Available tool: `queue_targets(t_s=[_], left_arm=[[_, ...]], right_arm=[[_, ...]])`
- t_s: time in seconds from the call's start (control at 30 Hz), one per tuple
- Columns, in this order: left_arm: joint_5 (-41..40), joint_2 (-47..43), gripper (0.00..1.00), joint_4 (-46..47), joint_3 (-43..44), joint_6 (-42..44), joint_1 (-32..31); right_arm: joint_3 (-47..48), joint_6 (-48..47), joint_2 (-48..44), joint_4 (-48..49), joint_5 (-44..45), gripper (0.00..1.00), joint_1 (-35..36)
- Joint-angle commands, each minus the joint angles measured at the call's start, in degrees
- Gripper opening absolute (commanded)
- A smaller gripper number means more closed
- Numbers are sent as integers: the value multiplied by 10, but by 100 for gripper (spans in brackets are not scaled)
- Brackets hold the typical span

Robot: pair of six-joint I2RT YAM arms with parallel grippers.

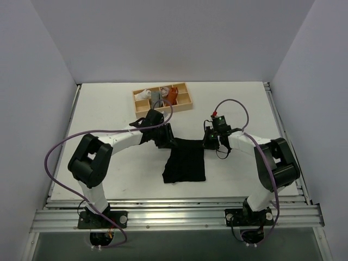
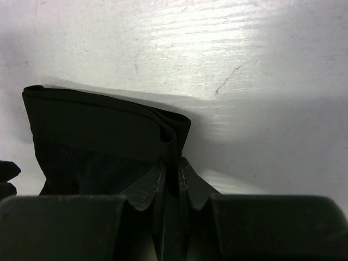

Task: Roll the underwear
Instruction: Fold the underwear

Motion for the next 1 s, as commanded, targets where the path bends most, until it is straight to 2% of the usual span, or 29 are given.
queue_targets(t_s=[0.0, 0.13, 0.27, 0.37, 0.6, 0.97], left_arm=[[32, -4, 44, 34, 35, -4, 9], [64, 26, 36, 77, 85, -37, 6], [71, 55, 11, 116, 81, -64, -1], [78, 85, 3, 136, 74, -75, -4], [94, 140, 2, 203, 45, -87, -12], [72, 177, 2, 219, 13, -88, -21]], right_arm=[[24, -38, 3, -37, -26, 0, 1], [25, -49, 3, -42, -35, 0, 1], [22, -47, 1, -42, -38, 0, 0], [23, -45, 2, -42, -39, 0, 0], [32, -38, -1, -60, -36, 0, 0], [50, -8, -17, -70, -42, 0, 9]])
